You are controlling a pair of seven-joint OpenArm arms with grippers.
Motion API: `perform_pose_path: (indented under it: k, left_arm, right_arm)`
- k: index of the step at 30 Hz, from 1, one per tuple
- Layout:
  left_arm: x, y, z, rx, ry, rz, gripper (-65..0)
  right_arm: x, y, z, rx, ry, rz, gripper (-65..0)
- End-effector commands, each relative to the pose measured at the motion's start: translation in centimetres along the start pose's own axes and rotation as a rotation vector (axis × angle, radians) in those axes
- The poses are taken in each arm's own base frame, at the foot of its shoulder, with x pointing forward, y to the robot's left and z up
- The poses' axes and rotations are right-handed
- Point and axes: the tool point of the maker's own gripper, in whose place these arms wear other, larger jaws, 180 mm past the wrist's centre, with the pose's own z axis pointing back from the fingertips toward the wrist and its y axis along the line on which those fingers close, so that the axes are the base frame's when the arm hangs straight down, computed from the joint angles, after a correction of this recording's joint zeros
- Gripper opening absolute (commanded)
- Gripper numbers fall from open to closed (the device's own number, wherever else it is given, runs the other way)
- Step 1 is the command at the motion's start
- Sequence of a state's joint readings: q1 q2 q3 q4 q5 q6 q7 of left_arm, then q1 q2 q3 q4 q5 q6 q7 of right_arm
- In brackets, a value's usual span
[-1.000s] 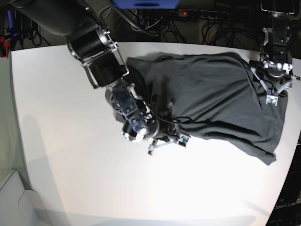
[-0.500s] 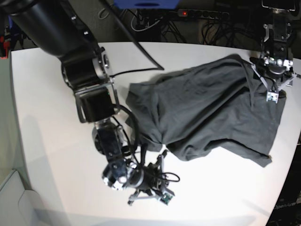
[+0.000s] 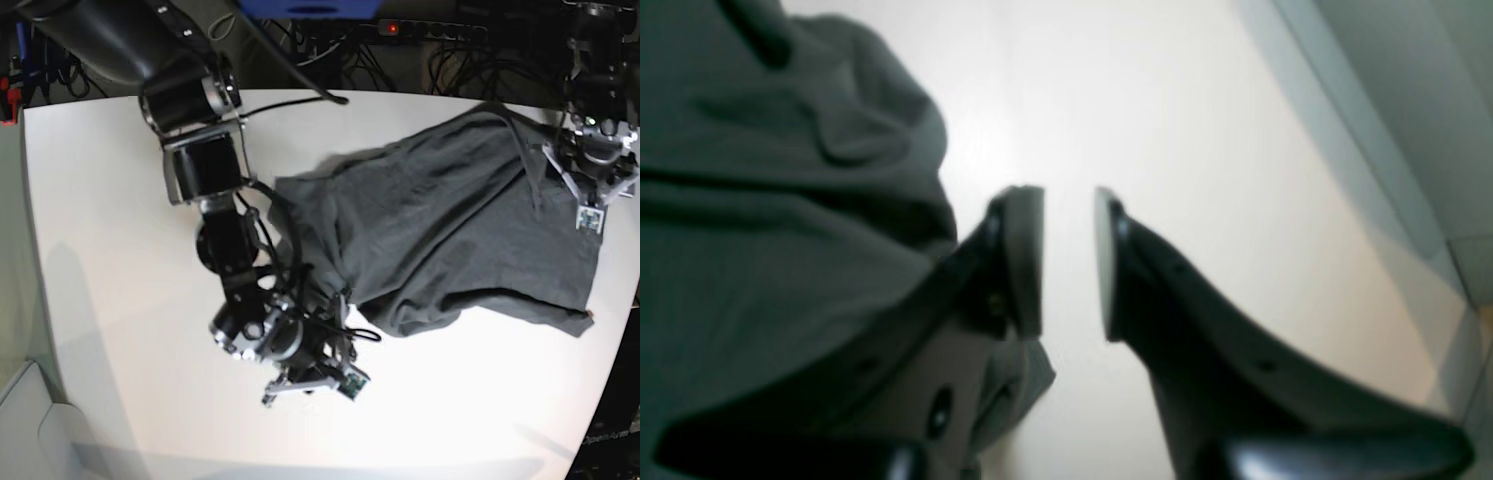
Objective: Layout the t-shirt on the table in an organized manner, then fold the t-shirt properly
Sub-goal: 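Release the shirt with the right gripper and raise it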
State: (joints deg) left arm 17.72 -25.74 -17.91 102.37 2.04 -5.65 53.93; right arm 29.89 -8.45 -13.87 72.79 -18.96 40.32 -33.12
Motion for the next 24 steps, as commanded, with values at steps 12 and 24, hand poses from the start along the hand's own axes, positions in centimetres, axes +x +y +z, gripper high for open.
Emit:
perform_pose_path:
  k: [12,24]
  left_arm:
    - [9.8,-6.1,0.6,-0.119,-0.143,0.061,-27.0]
    - [6.2,-8.8,-4.5,-0.065,0.018,-0.035,-27.0]
  right_arm:
    - [-4.5,2.3,3.8,-0.038,0.003,-0.007,-31.5]
    - [-6.6,3.2,1.3,0.03,0.101,-0.049,-30.9]
